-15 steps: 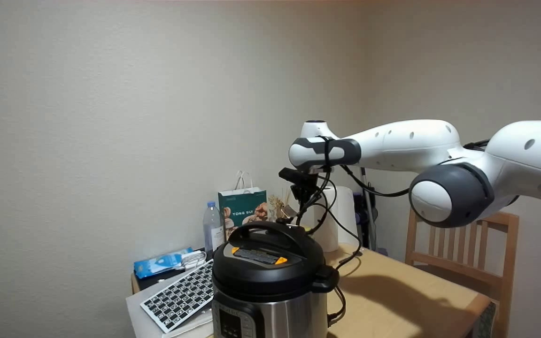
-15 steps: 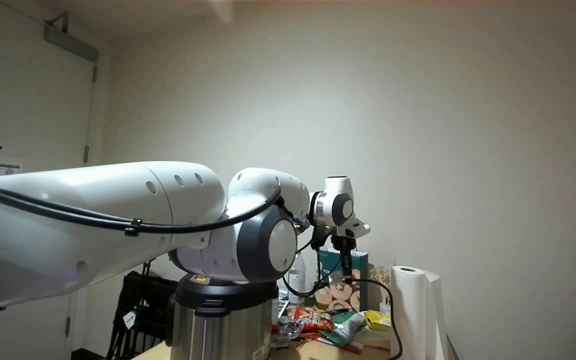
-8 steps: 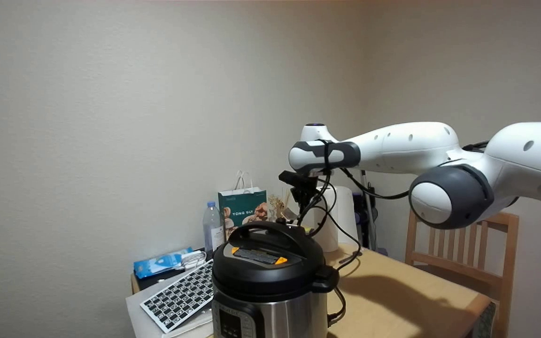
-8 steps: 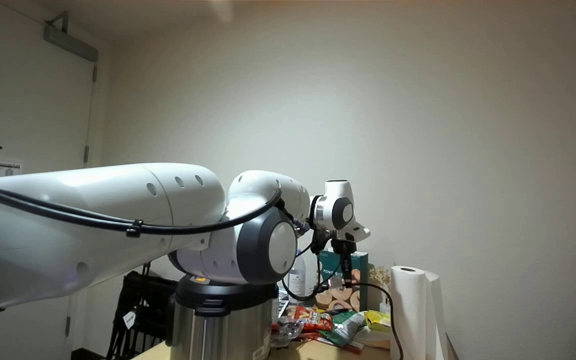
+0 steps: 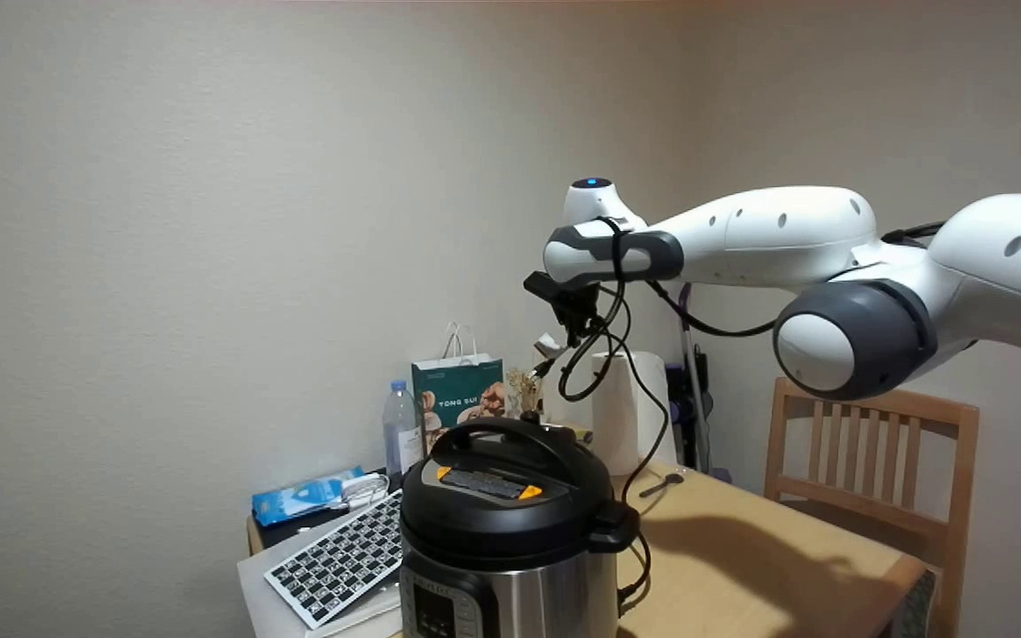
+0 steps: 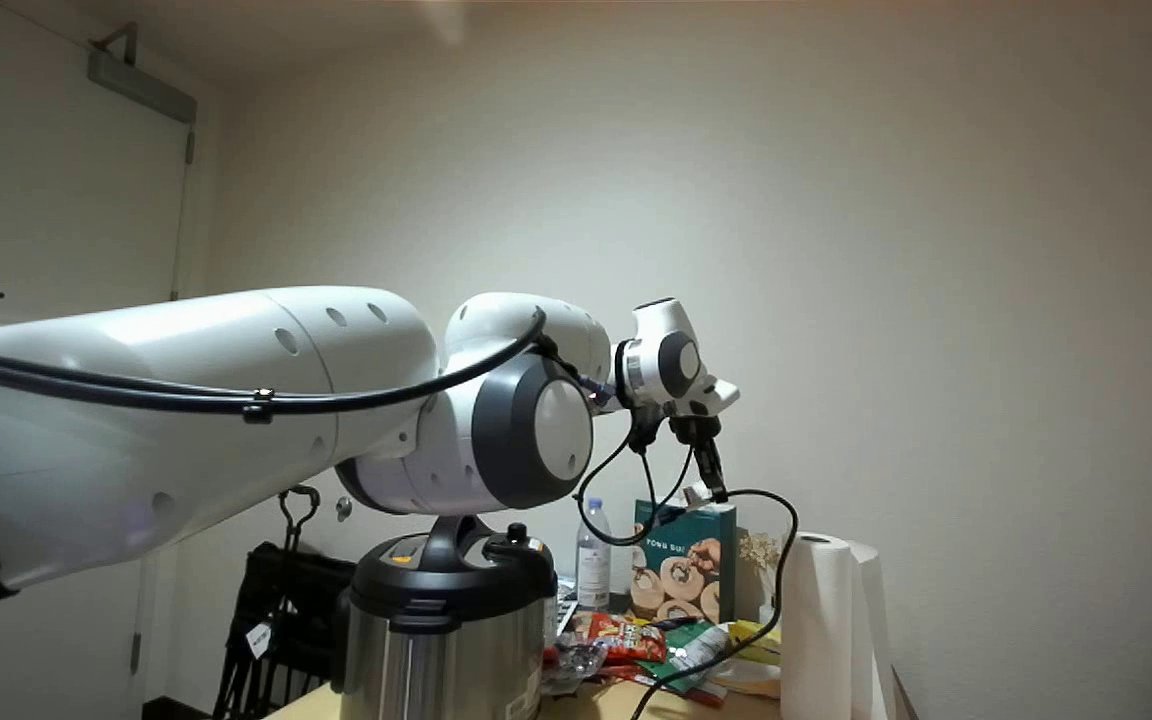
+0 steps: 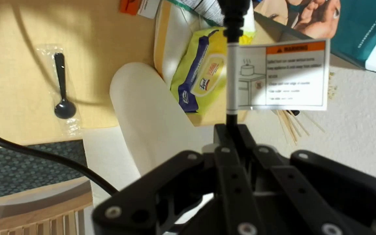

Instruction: Put the cable over the cooker.

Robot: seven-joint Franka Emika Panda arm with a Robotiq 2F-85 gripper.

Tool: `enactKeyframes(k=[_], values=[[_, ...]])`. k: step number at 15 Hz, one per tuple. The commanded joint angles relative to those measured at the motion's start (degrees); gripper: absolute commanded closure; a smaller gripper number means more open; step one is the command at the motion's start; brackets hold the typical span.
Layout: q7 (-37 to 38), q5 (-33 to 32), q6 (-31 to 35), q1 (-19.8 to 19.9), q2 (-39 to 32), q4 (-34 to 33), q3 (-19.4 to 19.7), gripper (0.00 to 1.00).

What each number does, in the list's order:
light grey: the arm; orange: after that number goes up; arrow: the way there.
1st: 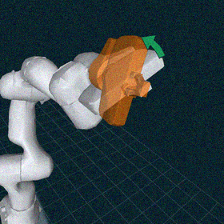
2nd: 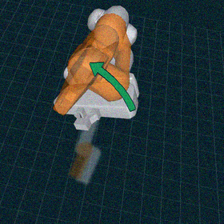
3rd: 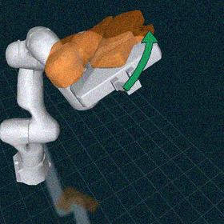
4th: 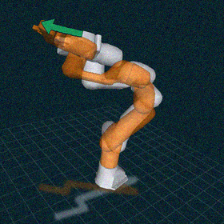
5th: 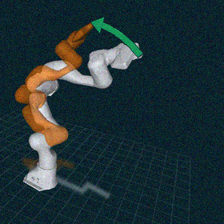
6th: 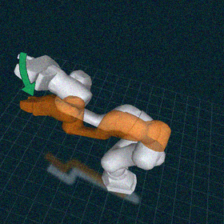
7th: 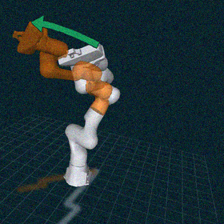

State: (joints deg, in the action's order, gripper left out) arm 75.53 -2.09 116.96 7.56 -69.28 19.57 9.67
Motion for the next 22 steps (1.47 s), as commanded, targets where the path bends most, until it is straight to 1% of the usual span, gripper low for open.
enactKeyframes(k=[1, 2, 5, 6, 7, 8, 14, 15, 17, 18, 20, 22], values=[[-0.49, -0.82, -1.87, -2.12, 1.59, 0.0, 0.66, 0.98], [-1.17, -0.59, -1.86, -2.72, 1.86, 0.0, 0.34, 0.98], [-3.87, 1.01, 1.86, -4.16, 2.22, -0.03, -1.76, 0.98], [-3.72, 1.17, 3.02, -4.53, 2.27, -0.04, -2.07, 0.98], [-1.59, 0.5, 4.56, -4.81, 2.04, -0.04, -1.48, 0.98], [-1.05, -0.05, 2.51, -5.17, 1.46, -0.04, -1.02, 0.92], [-1.04, -0.05, 3.66, -5.23, 1.5, -0.03, -1.08, 0.92], [-2.24, 0.63, 4.24, -5.33, 2.02, -0.04, -1.95, 0.98], [-6.27, 4.3, 3.08, -5.31, 4.28, -0.04, -6.39, 0.98], [-7.73, 5.18, 2.08, -5.56, 5.39, -0.09, -7.63, 0.98], [-7.99, 5.65, -1.07, -6.21, 7.62, -0.23, -8.99, 0.98], [-6.42, 5.3, -5.64, -6.63, 9.59, -0.28, -9.47, 0.98]])
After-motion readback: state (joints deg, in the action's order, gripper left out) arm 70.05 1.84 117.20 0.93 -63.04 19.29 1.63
